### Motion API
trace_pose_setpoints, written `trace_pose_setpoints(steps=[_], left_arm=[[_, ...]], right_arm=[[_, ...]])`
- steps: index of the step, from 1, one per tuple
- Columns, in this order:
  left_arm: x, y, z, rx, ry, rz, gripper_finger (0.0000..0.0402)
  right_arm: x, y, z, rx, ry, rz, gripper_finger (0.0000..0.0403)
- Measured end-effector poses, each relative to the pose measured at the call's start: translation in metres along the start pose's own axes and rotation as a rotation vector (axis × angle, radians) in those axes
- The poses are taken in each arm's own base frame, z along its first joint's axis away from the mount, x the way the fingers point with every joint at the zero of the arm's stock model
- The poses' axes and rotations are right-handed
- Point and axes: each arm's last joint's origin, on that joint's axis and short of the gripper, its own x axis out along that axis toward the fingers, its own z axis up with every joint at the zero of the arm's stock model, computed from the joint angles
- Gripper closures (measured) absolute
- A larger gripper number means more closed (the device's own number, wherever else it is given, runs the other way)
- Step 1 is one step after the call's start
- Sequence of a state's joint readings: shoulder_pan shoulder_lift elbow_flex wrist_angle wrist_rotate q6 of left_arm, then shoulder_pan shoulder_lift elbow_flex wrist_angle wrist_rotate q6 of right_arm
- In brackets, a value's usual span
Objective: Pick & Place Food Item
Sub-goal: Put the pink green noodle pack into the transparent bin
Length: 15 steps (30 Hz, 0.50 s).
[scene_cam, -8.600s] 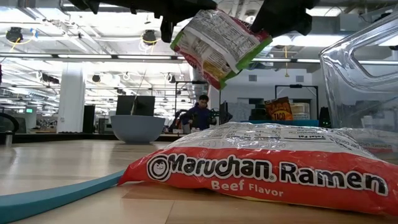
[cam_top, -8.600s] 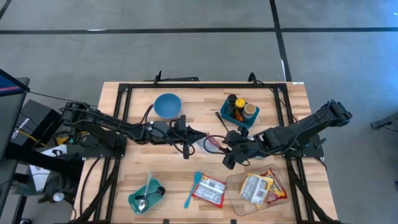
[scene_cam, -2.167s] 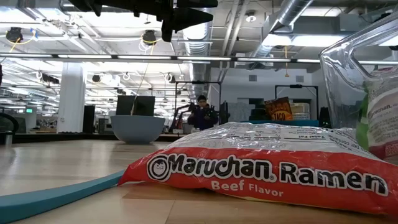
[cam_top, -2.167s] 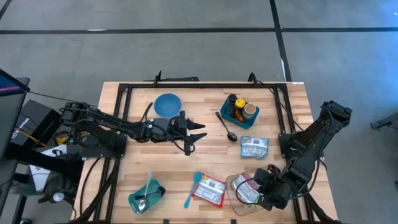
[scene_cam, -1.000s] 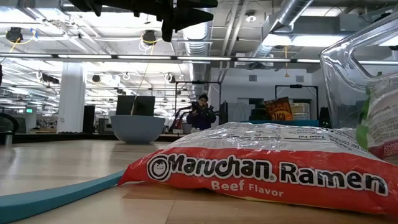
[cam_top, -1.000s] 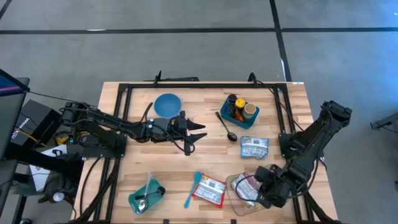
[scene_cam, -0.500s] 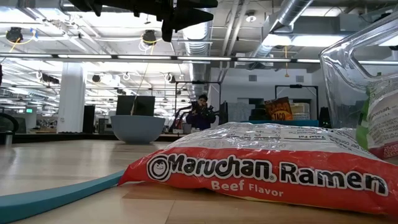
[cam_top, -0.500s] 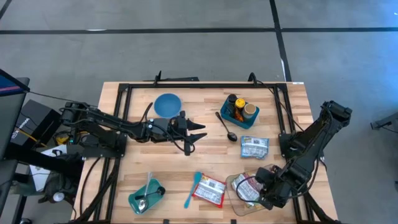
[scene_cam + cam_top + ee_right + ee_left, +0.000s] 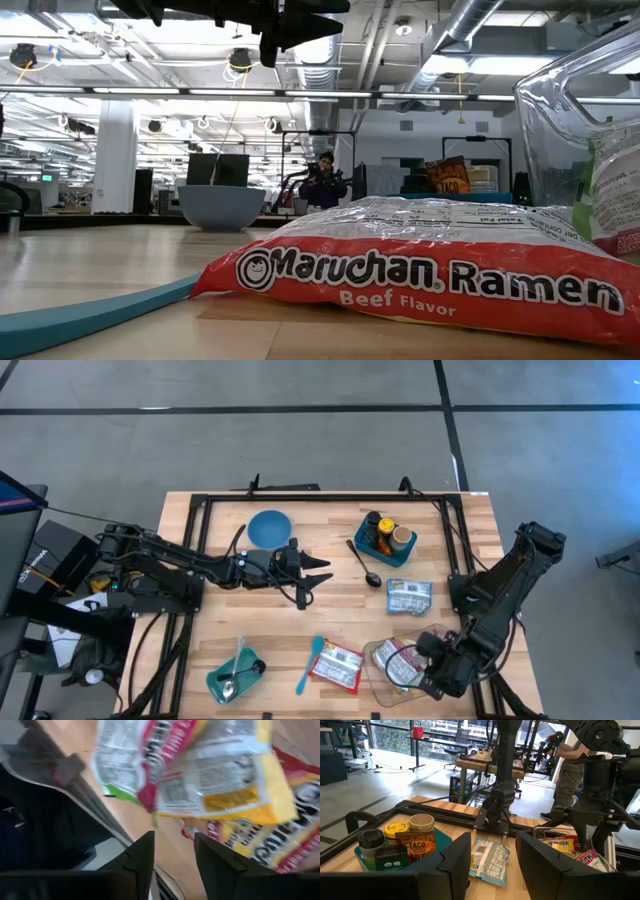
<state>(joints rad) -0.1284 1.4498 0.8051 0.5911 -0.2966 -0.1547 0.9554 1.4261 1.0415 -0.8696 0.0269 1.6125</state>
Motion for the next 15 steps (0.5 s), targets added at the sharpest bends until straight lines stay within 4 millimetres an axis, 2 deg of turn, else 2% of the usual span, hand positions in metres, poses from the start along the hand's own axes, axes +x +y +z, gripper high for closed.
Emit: trace_pose_setpoints(steps=[9, 15], left_arm=[[0.0, 0.0, 0.0, 0.0, 0.001, 0.0, 0.0253], [0.0, 0.0, 0.0, 0.001, 0.001, -0.001, 0.0253]], right_arm=[[-0.004, -0.026, -0.003, 0.083, -0.059, -0.263, 0.0325], [-0.004, -0.027, 0.0, 0.009, -0.148, -0.275, 0.0375]])
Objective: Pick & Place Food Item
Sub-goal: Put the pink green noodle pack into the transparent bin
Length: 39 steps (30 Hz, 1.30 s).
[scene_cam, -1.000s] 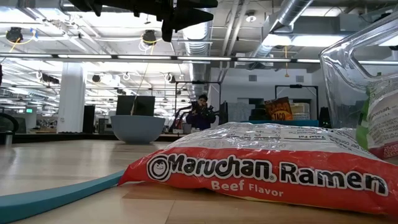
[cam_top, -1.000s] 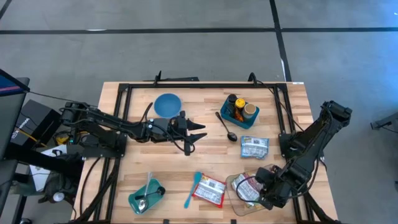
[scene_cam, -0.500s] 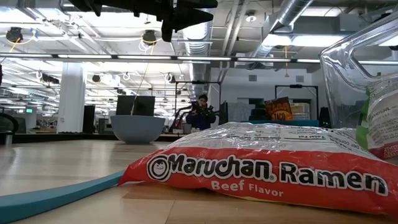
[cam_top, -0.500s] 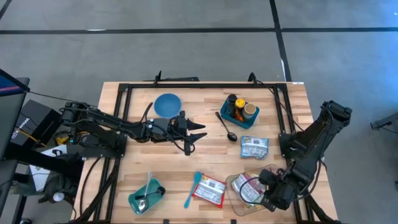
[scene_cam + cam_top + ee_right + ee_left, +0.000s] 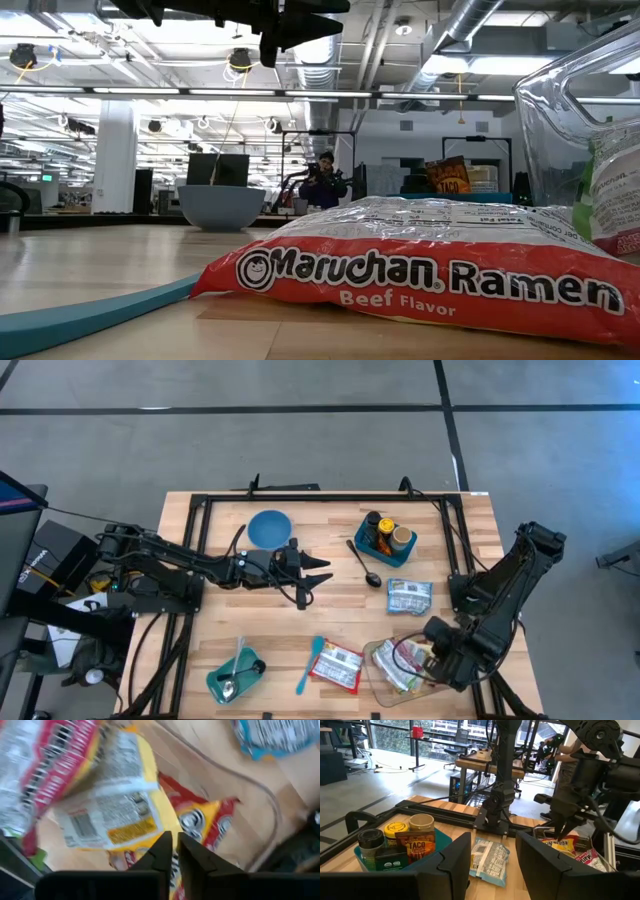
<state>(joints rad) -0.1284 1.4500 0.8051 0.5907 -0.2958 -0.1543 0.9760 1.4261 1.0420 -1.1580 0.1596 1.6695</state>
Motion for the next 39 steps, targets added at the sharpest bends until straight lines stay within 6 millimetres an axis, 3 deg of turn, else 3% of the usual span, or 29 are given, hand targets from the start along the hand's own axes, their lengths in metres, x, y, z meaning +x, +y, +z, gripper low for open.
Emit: trace_pose_setpoints(steps=[4, 15, 31, 39], left_arm=[[0.0, 0.0, 0.0, 0.0, 0.0, -0.001, 0.0253], [0.0, 0.0, 0.0, 0.0, 0.0, -0.001, 0.0253], [0.0, 0.0, -0.001, 0.003, 0.012, -0.002, 0.0253], [0.0, 0.0, -0.001, 0.003, 0.011, 0.003, 0.0253]], right_arm=[[-0.001, 0.005, 0.002, -0.059, -0.062, 0.052, 0.04], [-0.024, 0.032, 0.007, -0.233, -0.226, 0.287, 0.0401], [0.002, 0.047, 0.005, -0.228, -0.137, 0.216, 0.0402], [0.002, 0.051, 0.004, -0.24, -0.122, 0.253, 0.0402]])
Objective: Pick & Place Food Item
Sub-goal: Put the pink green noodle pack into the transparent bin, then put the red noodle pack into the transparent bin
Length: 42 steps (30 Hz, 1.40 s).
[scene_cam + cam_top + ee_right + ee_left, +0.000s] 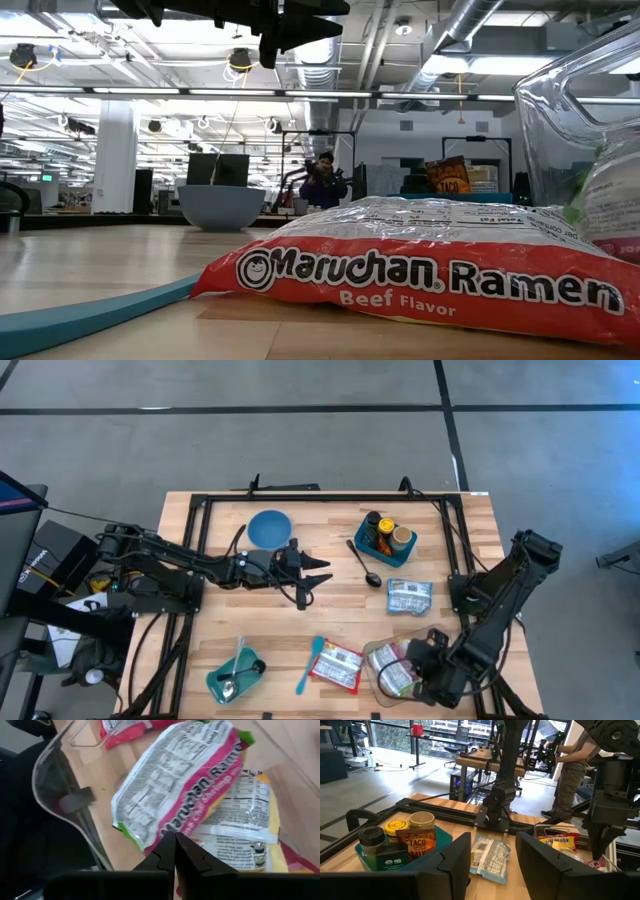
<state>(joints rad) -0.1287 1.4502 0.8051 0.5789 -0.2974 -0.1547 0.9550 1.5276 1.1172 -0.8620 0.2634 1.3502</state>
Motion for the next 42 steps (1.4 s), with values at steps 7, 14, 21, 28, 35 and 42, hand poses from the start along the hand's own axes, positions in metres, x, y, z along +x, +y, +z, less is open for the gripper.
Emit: trace_pose_setpoints(steps=[7, 14, 21, 28, 35, 42], left_arm=[[0.0, 0.0, 0.0, 0.001, 0.003, 0.0, 0.0253], [0.0, 0.0, -0.005, 0.013, 0.048, -0.02, 0.0253], [-0.002, -0.006, -0.013, 0.013, 0.152, -0.199, 0.0253], [0.001, -0.022, -0.037, 0.038, 0.255, -0.264, 0.0253], [0.011, -0.029, -0.071, 0.065, 0.367, -0.273, 0.0253], [0.015, -0.03, -0.088, 0.015, 0.445, -0.308, 0.0253]], right_arm=[[-0.001, -0.005, 0.0, -0.011, -0.001, -0.049, 0.0403], [-0.005, -0.012, 0.001, -0.02, -0.033, -0.094, 0.0403], [-0.007, -0.02, 0.009, -0.035, -0.076, -0.167, 0.0403], [-0.005, -0.031, 0.022, -0.019, -0.116, -0.261, 0.0403], [-0.003, -0.044, 0.038, 0.021, -0.143, -0.36, 0.0403], [-0.001, -0.054, 0.055, -0.01, -0.19, -0.432, 0.0403]])
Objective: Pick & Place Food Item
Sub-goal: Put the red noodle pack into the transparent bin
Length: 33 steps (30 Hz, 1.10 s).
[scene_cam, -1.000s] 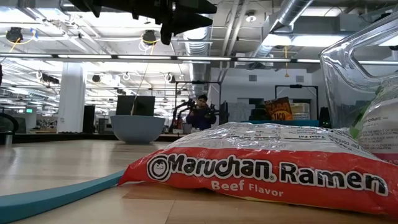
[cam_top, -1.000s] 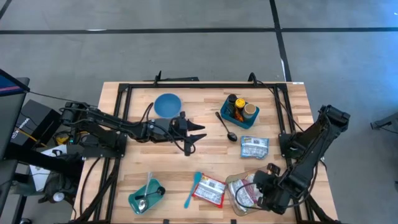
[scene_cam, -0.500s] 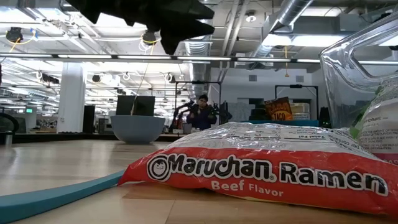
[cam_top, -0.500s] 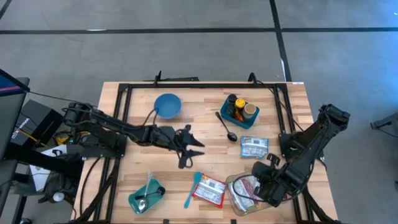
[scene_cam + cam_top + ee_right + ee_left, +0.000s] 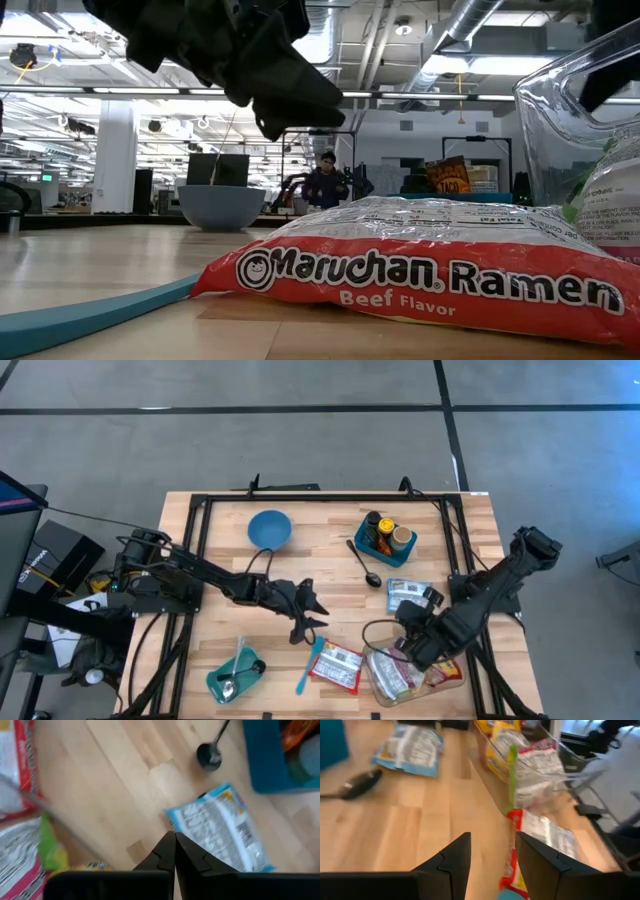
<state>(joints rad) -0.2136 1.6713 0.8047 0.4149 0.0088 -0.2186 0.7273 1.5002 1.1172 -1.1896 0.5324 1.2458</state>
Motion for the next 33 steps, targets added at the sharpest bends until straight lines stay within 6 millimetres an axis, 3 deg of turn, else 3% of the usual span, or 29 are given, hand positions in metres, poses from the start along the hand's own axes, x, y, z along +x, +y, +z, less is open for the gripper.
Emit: trace_pose_setpoints(steps=[12, 18, 28, 33], left_arm=[[0.003, 0.0, -0.006, -0.027, 0.049, -0.041, 0.0253], [0.02, 0.001, -0.02, -0.029, 0.081, -0.111, 0.0253], [0.047, 0.001, -0.031, 0.013, 0.149, -0.204, 0.0253], [0.048, 0.001, -0.034, 0.034, 0.172, -0.221, 0.0253]], right_arm=[[0.004, -0.022, 0.03, 0.026, -0.137, -0.075, 0.0403], [-0.004, -0.031, 0.042, 0.042, -0.228, -0.049, 0.0403], [-0.005, -0.03, 0.054, -0.013, -0.293, -0.002, 0.0403], [-0.004, -0.03, 0.056, -0.015, -0.295, -0.004, 0.0403]])
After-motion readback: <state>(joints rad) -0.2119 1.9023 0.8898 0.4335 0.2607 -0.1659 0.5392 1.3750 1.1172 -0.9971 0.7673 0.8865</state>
